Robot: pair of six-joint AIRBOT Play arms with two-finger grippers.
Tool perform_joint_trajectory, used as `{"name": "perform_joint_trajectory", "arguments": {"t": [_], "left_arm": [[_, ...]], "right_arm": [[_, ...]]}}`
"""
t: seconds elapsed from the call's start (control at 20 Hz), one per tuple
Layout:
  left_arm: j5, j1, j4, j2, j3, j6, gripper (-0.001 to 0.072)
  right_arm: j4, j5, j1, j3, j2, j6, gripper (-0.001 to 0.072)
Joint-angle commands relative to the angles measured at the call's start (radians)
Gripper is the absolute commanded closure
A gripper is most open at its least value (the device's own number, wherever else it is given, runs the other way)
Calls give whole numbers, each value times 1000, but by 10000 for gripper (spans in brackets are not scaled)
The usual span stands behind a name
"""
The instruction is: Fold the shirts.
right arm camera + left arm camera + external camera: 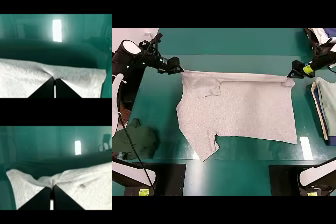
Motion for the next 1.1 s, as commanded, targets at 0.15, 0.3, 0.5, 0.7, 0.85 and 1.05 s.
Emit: {"name": "perform_joint_trajectory", "arguments": {"t": [0.15, 0.3, 0.5, 0.7, 0.85, 1.05], "left_arm": [[-188, 0, 71, -16, -2, 35, 683], [-268, -9, 140, -16, -30, 35, 683], [-280, -9, 142, -16, -137, 34, 683], [-235, -26, 151, -16, -233, 14, 681], [-237, -25, 181, -5, -231, -38, 672], [-304, -26, 303, 87, -240, -72, 200]], "right_arm": [[-88, 43, 23, -29, 44, -66, 702], [-139, 2, 51, -213, 139, -84, 701], [-131, -82, 56, -411, 213, -83, 701], [-124, -98, 56, -512, 228, -83, 699], [-122, -65, 56, -510, 229, -82, 279], [-124, 8, 30, -486, 287, -83, 256]]}}
